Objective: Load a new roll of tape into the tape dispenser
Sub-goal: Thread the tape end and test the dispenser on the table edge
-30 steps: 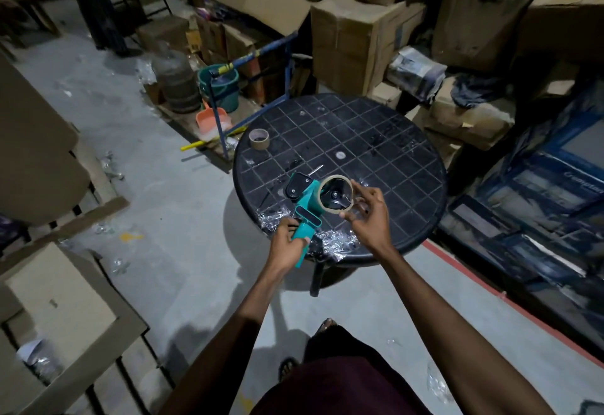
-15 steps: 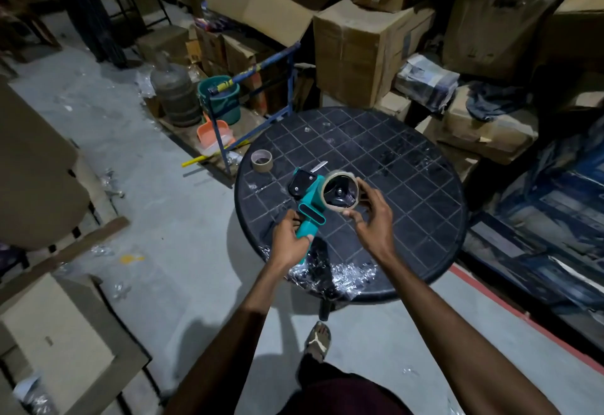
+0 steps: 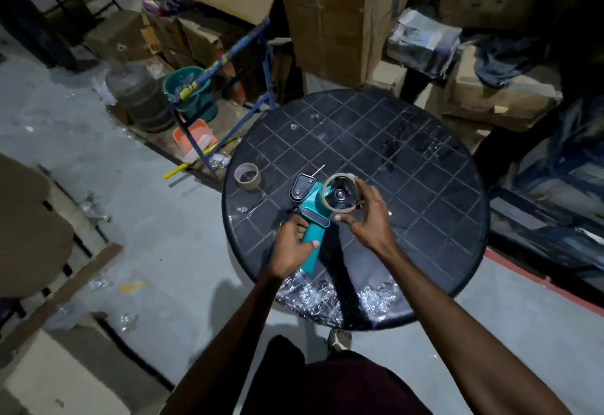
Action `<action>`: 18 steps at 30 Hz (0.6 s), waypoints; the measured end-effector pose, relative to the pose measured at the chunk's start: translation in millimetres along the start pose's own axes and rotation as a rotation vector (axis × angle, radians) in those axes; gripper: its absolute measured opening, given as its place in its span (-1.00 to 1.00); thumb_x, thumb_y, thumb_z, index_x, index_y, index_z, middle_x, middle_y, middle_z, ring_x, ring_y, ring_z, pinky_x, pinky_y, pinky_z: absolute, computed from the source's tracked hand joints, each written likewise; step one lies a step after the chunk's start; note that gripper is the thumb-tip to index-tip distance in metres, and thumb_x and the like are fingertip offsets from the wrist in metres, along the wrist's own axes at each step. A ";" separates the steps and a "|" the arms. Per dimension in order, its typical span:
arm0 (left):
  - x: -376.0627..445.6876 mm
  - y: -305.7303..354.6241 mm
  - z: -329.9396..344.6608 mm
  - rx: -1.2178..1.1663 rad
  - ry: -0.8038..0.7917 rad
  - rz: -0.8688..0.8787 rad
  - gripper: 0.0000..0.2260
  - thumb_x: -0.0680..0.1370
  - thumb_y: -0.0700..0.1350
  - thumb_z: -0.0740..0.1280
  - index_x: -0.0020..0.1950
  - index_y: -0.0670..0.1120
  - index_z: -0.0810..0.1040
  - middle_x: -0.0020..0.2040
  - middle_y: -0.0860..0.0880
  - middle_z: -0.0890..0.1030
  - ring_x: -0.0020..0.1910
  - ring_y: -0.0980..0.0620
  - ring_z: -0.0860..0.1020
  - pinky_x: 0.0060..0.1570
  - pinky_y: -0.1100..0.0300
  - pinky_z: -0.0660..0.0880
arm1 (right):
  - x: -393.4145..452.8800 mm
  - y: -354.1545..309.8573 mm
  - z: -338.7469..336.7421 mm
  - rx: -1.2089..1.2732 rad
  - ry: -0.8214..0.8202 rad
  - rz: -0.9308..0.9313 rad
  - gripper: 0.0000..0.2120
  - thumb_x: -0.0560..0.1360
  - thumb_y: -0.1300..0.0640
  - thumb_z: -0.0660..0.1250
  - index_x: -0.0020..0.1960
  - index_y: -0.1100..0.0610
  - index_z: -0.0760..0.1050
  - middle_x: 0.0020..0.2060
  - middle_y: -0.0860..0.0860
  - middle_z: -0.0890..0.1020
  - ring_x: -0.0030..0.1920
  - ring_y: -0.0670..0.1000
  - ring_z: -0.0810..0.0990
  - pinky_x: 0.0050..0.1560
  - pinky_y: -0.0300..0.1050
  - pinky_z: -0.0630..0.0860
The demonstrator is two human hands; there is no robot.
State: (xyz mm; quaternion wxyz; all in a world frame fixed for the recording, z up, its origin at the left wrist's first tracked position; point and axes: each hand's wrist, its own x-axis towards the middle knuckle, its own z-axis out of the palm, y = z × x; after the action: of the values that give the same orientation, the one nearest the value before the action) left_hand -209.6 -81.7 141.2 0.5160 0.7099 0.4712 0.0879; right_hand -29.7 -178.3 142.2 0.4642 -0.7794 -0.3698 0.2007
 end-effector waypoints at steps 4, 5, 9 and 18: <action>44.3 4.2 11.1 0.029 -0.082 0.028 -0.67 0.41 -0.24 0.54 0.02 -0.03 0.47 0.01 -0.01 0.64 0.01 0.03 0.65 0.05 0.08 0.63 | 31.1 7.1 4.1 -0.081 0.086 0.067 -0.12 0.34 0.08 0.63 0.54 0.14 0.30 0.36 0.06 0.46 0.33 0.04 0.45 0.36 0.09 0.47; 55.5 4.3 11.4 0.045 -0.107 0.032 -0.68 0.42 -0.22 0.54 0.04 -0.04 0.48 0.03 -0.03 0.65 0.03 0.01 0.64 0.09 0.03 0.62 | 39.4 9.5 6.2 -0.112 0.096 0.077 -0.13 0.34 0.08 0.63 0.54 0.15 0.30 0.37 0.08 0.46 0.35 0.07 0.45 0.37 0.07 0.46; 102.9 6.6 4.7 0.115 -0.219 0.052 -0.68 0.47 -0.15 0.52 0.15 -0.10 0.51 0.05 0.01 0.62 0.03 0.05 0.61 0.08 0.09 0.59 | 72.3 17.1 19.9 -0.196 0.130 0.139 -0.16 0.36 0.13 0.62 0.53 0.20 0.31 0.36 0.15 0.48 0.34 0.12 0.46 0.35 -0.05 0.41; 208.5 -15.5 7.4 0.239 -0.353 0.075 -0.73 0.45 -0.13 0.44 0.14 -0.06 0.60 0.01 -0.08 0.71 0.00 -0.14 0.67 0.01 -0.05 0.62 | 143.3 42.3 69.5 -0.281 0.201 0.411 -0.14 0.32 0.17 0.63 0.52 0.18 0.32 0.38 0.13 0.48 0.37 0.14 0.45 0.44 -0.03 0.36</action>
State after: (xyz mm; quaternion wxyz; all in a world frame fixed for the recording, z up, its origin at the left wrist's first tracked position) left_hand -101.3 72.2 49.9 0.4991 0.7874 0.3538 -0.0752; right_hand 33.7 -41.5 75.7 0.3353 -0.9110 -0.1800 0.1589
